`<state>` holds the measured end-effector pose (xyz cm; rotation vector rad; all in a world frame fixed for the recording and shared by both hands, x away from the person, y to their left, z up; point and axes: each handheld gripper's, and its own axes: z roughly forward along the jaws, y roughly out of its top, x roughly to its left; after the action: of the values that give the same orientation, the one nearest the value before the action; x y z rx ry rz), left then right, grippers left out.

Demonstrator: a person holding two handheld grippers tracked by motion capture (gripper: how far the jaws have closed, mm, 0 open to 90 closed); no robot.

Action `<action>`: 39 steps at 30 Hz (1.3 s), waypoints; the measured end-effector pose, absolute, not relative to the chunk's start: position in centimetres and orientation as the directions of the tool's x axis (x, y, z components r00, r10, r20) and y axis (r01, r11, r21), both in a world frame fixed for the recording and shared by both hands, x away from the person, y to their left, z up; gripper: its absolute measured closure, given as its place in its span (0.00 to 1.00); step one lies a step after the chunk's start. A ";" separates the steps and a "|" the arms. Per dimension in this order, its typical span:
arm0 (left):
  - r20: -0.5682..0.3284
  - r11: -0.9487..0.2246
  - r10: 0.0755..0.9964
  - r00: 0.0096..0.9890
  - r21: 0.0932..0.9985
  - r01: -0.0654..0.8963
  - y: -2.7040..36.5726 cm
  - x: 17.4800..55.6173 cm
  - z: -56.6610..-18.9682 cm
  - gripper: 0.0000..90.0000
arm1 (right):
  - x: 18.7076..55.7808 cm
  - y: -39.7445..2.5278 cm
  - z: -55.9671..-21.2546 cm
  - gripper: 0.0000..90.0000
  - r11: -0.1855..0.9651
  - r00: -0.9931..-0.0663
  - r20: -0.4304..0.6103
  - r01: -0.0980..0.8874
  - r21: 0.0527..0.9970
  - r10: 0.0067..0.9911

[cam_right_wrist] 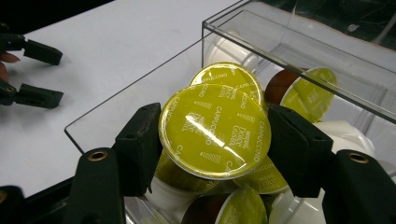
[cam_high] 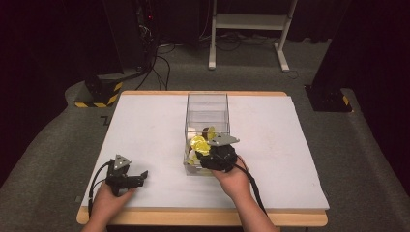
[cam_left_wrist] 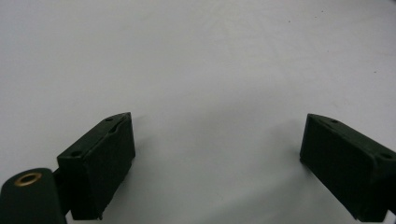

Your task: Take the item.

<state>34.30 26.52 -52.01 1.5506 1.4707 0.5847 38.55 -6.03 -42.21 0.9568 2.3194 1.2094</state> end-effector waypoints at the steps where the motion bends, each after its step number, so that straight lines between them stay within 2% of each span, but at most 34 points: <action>1: -0.233 0.103 0.955 0.184 0.840 0.533 26.5 34.3 -52.0 0.11 | 38.4 -6.2 -42.1 0.42 0.401 -0.708 0.001 0.401 0.824 0.706; 21: -0.238 0.109 0.954 0.180 0.840 0.531 26.5 34.3 -52.0 0.11 | 36.7 -8.0 -40.7 0.42 0.363 -0.717 -0.011 0.339 0.868 0.697; 39: -0.238 0.109 0.954 0.180 0.840 0.531 26.5 34.3 -52.0 0.11 | 37.0 -9.9 -40.3 0.42 0.327 -0.687 0.010 0.359 0.874 0.727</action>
<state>34.29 26.48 -52.02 1.5445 1.4726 0.5846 37.02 -9.93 -40.28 0.9619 2.2141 1.3090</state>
